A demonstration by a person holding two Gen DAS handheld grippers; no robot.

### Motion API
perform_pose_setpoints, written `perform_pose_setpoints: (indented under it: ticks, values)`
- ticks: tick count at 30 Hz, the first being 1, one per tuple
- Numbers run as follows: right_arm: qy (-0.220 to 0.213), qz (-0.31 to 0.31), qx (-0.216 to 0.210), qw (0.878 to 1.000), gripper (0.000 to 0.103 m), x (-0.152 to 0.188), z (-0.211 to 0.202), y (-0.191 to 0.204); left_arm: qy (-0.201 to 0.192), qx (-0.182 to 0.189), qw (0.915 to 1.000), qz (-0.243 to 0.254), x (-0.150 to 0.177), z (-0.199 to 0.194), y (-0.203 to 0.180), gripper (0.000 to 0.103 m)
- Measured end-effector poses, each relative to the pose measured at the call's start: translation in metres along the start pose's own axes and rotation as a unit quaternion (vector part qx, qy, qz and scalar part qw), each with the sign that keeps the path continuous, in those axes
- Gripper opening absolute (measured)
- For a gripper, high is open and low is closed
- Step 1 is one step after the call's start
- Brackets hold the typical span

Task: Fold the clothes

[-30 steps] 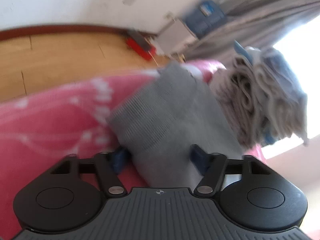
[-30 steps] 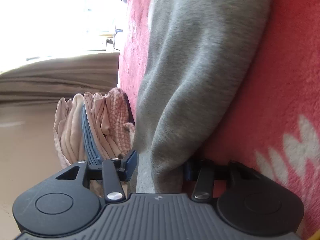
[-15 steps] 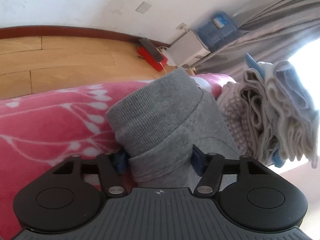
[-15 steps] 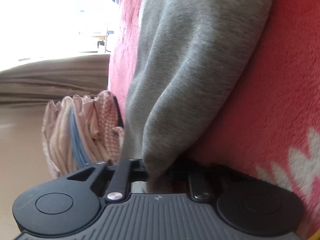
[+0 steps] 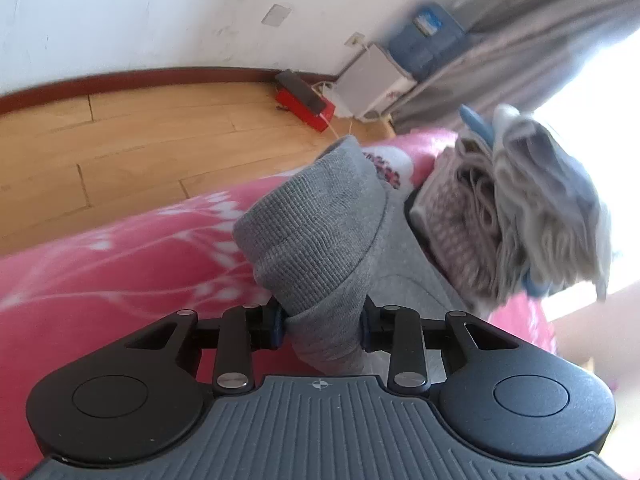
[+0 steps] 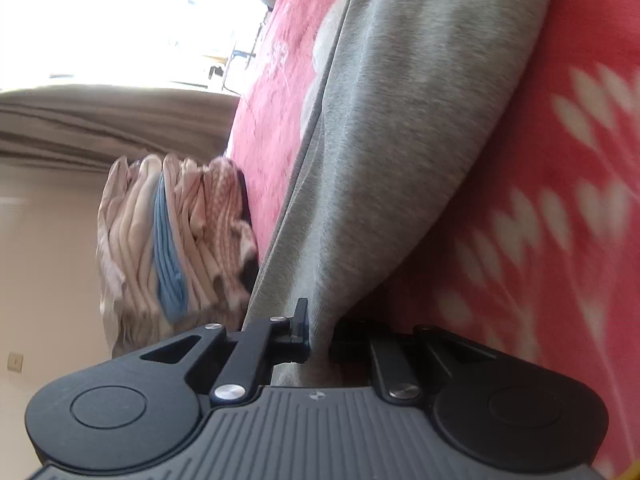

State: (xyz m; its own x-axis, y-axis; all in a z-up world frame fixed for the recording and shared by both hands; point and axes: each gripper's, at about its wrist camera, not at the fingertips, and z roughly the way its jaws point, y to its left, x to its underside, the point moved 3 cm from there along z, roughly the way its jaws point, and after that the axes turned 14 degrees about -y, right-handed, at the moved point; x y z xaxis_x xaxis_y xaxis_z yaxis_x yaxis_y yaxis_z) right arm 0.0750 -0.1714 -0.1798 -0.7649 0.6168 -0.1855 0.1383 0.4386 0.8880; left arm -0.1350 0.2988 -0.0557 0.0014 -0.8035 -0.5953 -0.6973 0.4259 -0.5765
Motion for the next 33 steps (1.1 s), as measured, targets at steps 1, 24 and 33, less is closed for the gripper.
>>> perform_pose_setpoints:
  ticks: [1, 24, 33]
  values:
    - [0.007, -0.004, 0.000, 1.000, 0.010, 0.004, -0.005, -0.001, 0.003, -0.002, 1.0000, 0.008, -0.001, -0.009, 0.002, 0.032]
    - [0.346, -0.394, 0.014, 0.852, 0.050, 0.020, -0.066, 0.067, 0.175, -0.016, 0.9634, 0.203, -0.006, -0.082, 0.082, 0.054]
    - [0.284, -0.608, -0.155, 0.725, 0.050, 0.054, 0.034, 0.194, 0.067, 0.037, 0.9327, 0.353, -0.059, -0.076, 0.036, 0.054]
